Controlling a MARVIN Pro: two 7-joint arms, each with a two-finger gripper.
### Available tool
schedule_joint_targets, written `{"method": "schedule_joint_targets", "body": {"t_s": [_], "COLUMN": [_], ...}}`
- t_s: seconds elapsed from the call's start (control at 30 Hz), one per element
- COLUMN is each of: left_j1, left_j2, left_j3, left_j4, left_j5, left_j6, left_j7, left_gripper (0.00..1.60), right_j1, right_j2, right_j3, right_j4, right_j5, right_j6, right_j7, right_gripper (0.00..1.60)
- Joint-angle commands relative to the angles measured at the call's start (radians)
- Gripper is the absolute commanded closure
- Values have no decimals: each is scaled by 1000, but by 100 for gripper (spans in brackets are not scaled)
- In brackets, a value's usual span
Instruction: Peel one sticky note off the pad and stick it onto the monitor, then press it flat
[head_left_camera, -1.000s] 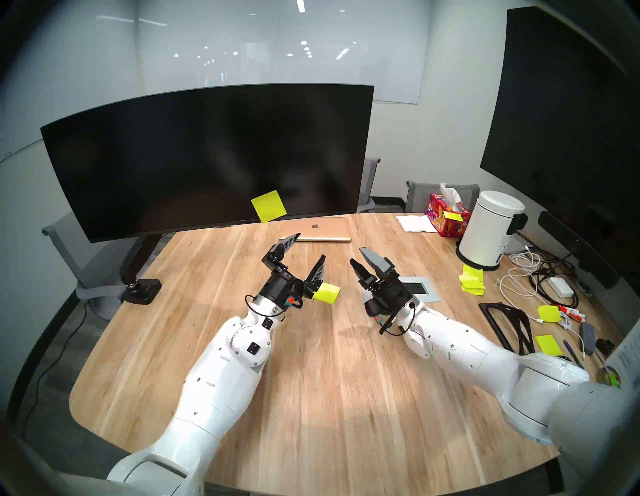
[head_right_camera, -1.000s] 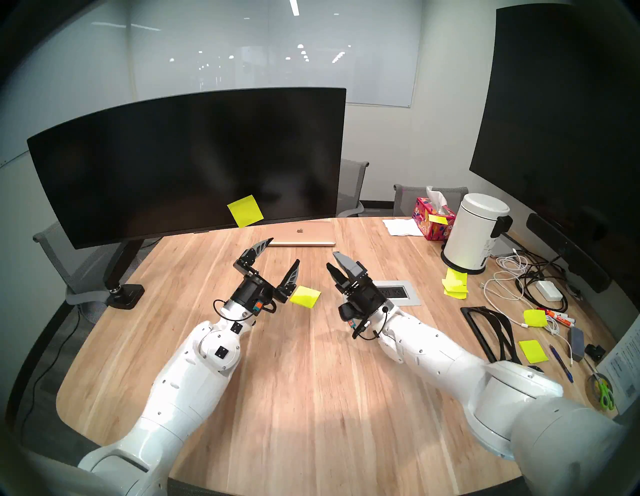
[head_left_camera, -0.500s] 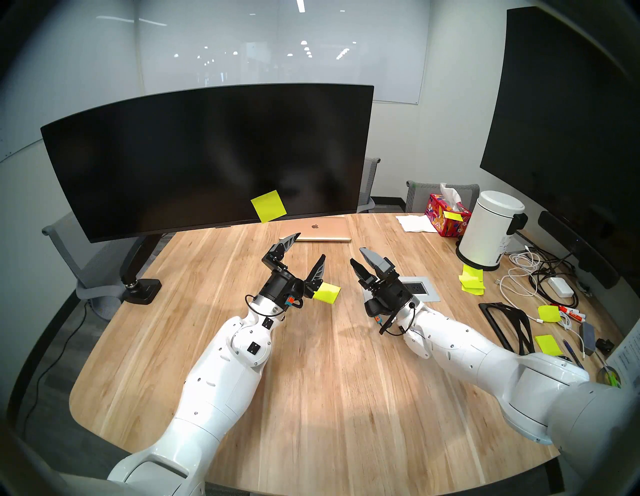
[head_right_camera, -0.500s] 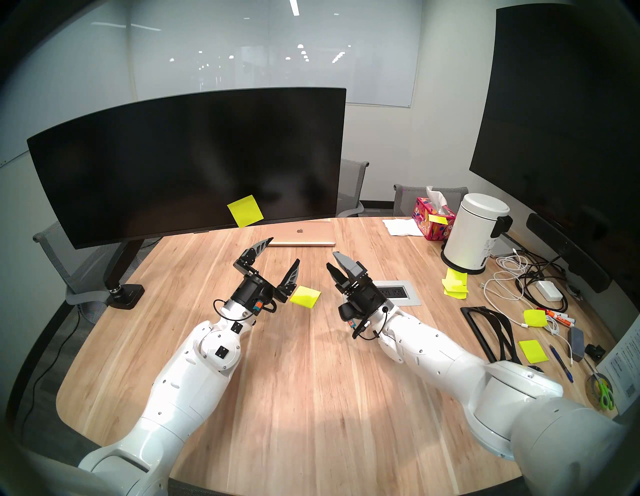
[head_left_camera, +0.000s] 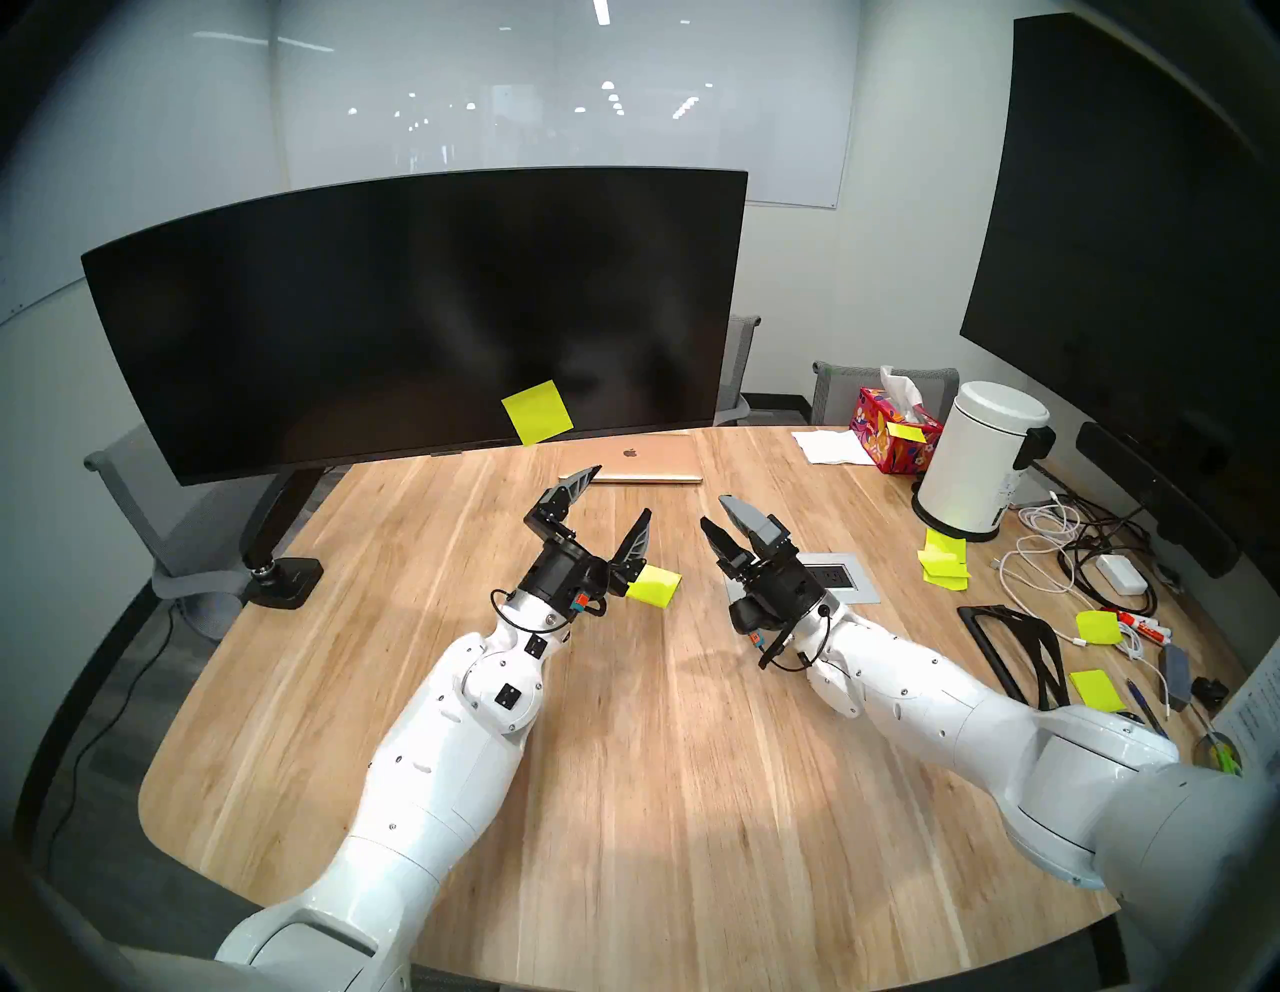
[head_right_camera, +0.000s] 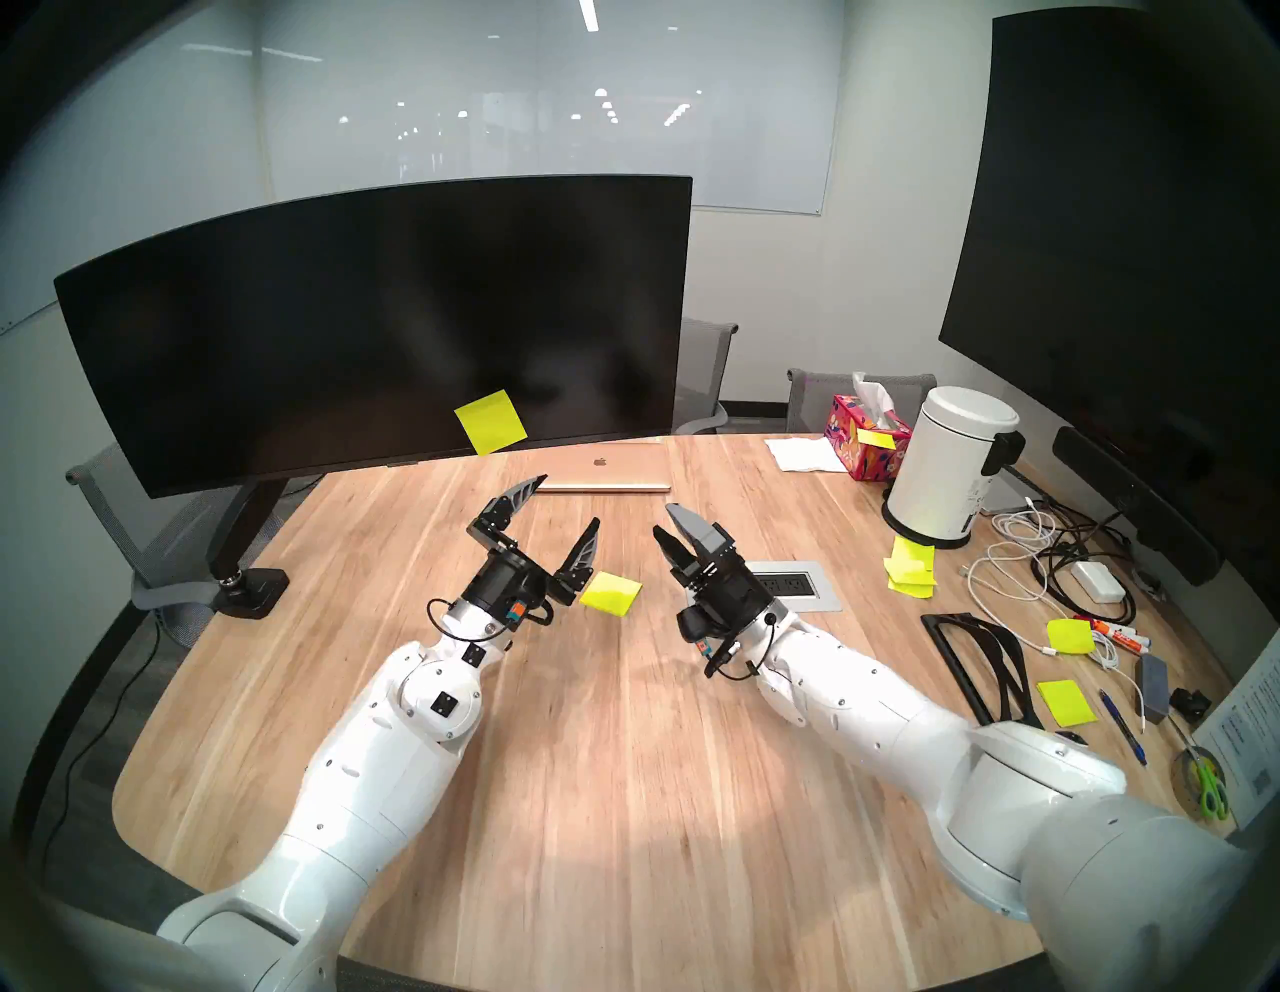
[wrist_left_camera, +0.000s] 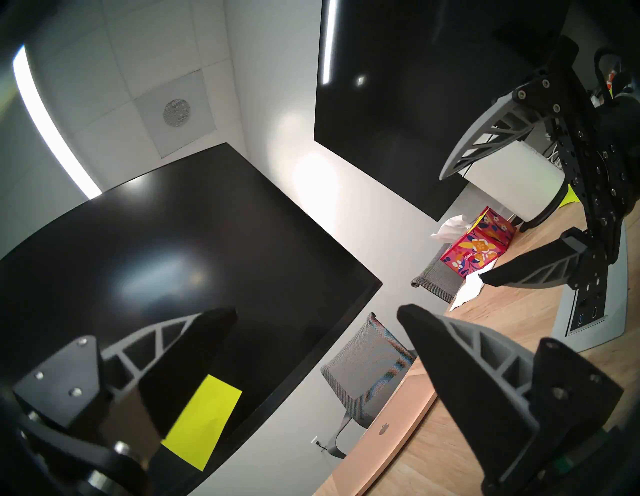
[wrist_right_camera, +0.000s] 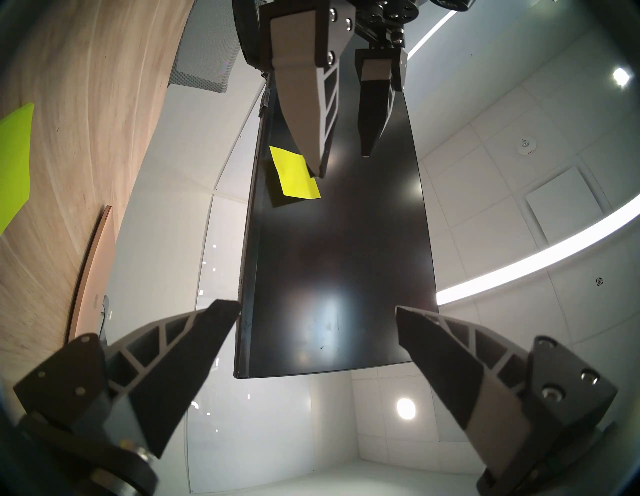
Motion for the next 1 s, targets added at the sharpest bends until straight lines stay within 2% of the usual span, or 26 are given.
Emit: {"method": "schedule_joint_targets", "body": {"t_s": [0.0,0.97], "left_j1": [-7,-7], "left_j2": [-5,-7], "left_j3": [2,0], "left_j4": [-23,-23], "left_j5": [3,4], "left_j6": [1,0], "left_j7": [3,2], "left_gripper": [0,0], "right_j1": [14,14], "right_j2": [0,0], "right_j3": [7,7], "right_j4": [-10,-10], "right_j5": [3,3], "right_j6": [-3,-3], "right_j7": [0,0], "right_gripper": [0,0]}}
